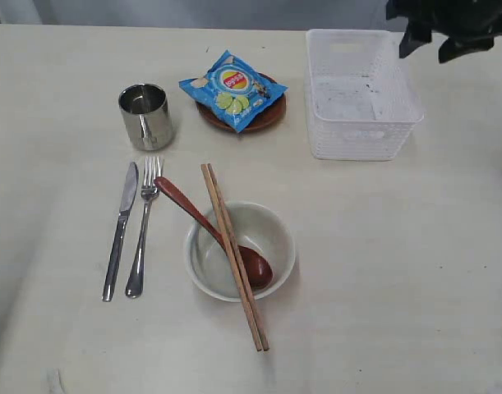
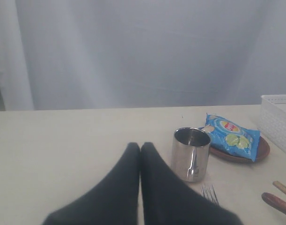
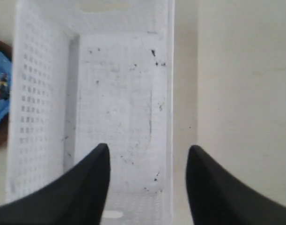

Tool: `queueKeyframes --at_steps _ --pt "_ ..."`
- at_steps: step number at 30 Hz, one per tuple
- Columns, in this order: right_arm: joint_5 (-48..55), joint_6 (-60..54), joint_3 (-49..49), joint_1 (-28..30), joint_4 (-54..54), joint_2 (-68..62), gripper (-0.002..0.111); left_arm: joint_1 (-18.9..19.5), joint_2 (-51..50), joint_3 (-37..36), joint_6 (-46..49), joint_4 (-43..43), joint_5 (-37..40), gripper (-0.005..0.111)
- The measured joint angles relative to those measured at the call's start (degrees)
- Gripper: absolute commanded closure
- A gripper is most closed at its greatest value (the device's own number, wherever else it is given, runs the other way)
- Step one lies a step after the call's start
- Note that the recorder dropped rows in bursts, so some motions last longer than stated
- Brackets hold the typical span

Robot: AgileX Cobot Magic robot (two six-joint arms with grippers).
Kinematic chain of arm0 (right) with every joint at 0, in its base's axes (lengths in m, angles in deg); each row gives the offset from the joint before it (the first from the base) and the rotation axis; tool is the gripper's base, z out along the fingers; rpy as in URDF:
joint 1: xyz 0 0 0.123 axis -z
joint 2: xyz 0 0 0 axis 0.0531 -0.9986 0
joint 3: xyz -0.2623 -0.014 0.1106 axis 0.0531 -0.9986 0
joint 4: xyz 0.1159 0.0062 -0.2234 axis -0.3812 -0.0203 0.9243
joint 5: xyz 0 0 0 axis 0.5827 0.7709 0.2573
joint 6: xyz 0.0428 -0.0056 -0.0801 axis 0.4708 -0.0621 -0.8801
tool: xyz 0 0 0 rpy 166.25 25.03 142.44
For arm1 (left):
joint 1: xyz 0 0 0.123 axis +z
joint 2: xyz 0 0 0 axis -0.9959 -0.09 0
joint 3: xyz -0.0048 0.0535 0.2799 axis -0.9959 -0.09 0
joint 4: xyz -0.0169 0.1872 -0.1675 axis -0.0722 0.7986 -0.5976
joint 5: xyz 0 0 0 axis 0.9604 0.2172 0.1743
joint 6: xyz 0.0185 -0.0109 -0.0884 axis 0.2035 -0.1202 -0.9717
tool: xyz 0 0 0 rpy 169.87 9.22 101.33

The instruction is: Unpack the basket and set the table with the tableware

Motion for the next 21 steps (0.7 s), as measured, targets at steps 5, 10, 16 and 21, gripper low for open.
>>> queueKeyframes --at_steps 5,10,16,21 --pt "0.8 -2.0 -1.8 -1.2 -0.9 8.5 0.108 0.0 0.0 0.0 0.0 0.0 0.0 0.107" --pt "-13.4 -2.0 -15.3 -4.5 -1.2 22.4 0.108 0.0 0.0 0.0 0.0 0.0 0.0 0.107" --pt "-47.0 -2.8 -41.4 -9.3 -0.2 44.8 0.108 0.0 0.0 0.0 0.0 0.0 0.0 0.107" --pt "-56.5 -5.5 -51.8 -10.6 0.5 56.2 0.108 0.0 0.0 0.0 0.0 0.0 0.0 0.107"
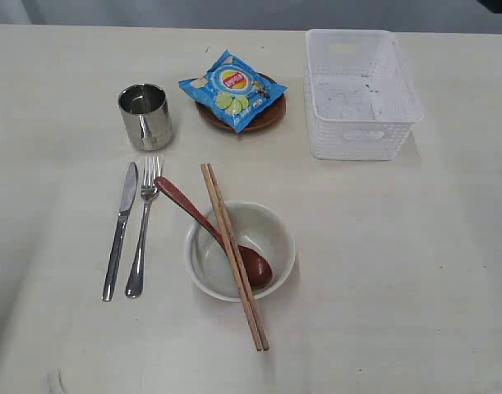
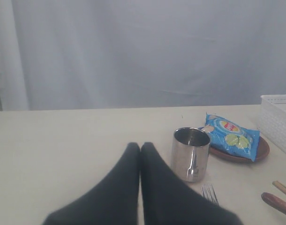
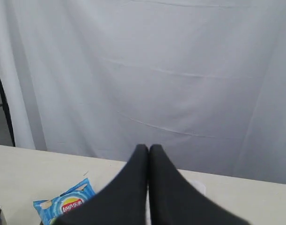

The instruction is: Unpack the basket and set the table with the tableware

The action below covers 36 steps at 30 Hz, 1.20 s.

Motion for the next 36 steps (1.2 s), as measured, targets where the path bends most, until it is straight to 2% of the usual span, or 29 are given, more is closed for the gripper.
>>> queueKeyframes --at_steps 4,14,20,36 --pt "2.0 -0.5 -2.0 0.0 0.0 5.8 0.108 0.0 0.0 0.0 0.0 0.0 0.0 0.107" --pt "16.0 1.5 -2.1 0.0 -0.1 24.9 0.108 0.0 0.0 0.0 0.0 0.0 0.0 0.107" --pt "26.6 1.6 -2.1 0.0 -0.1 25.6 0.108 0.0 0.0 0.0 0.0 0.0 0.0 0.107" --pt "27.5 1.6 -2.1 0.0 -0.1 25.6 0.108 0.0 0.0 0.0 0.0 0.0 0.0 0.107"
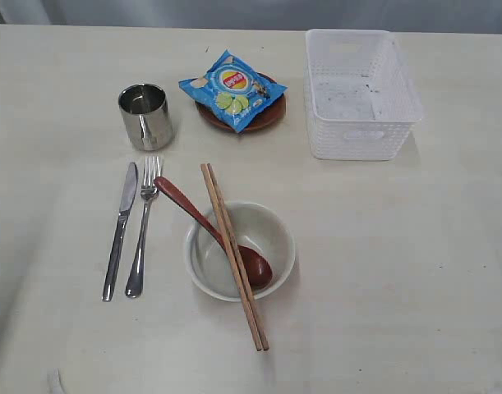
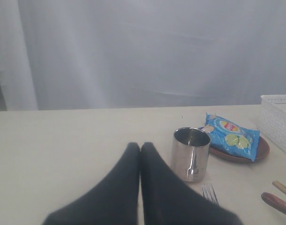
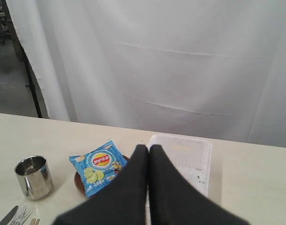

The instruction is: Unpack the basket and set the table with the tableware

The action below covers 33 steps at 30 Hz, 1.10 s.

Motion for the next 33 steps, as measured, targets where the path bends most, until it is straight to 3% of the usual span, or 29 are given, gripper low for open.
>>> queueKeyframes --at_steps 5,11,14,26,33 --pt "0.9 -1.2 -0.1 1.4 0.0 1.8 0.108 0.0 0.0 0.0 0.0 0.0 0.0 0.107" --pt "0.5 -1.9 -6.0 11.4 0.0 7.5 0.108 0.0 0.0 0.0 0.0 0.0 0.0 0.107" --pt "0.5 -1.9 -9.4 13.6 0.0 9.8 0.108 0.0 0.0 0.0 0.0 0.0 0.0 0.107" --pt "-9.0 -2.0 -22.7 9.4 0.0 19.9 0.108 0.0 0.0 0.0 0.0 0.0 0.0 0.107" --pt "-9.4 -2.0 -29.5 8.6 0.0 22.9 0.108 0.0 0.0 0.0 0.0 0.0 0.0 0.107"
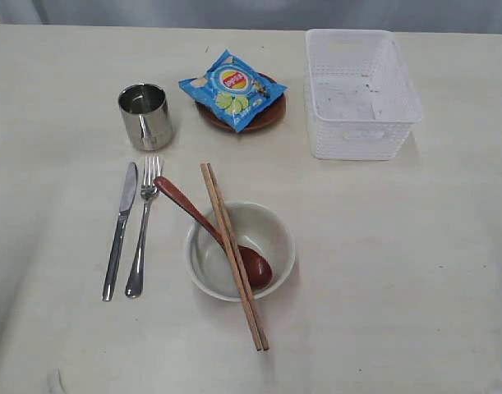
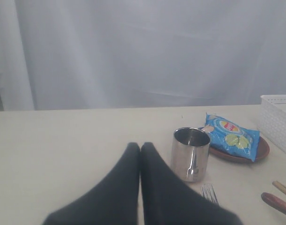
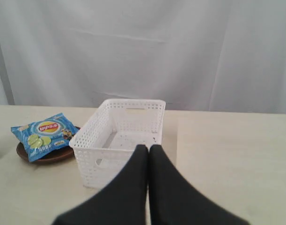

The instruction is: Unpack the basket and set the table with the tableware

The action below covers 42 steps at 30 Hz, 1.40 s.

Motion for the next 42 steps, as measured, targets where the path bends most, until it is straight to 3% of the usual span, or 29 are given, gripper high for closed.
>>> queueKeyframes --at_steps 11,42 --pt "10.7 0.0 -0.2 0.0 2.7 0.0 0.108 0.0 0.0 0.0 0.0 0.0 0.0 0.107" --pt "11.2 0.0 -0.2 0.0 2.8 0.0 0.108 0.0 0.0 0.0 0.0 0.0 0.0 0.107"
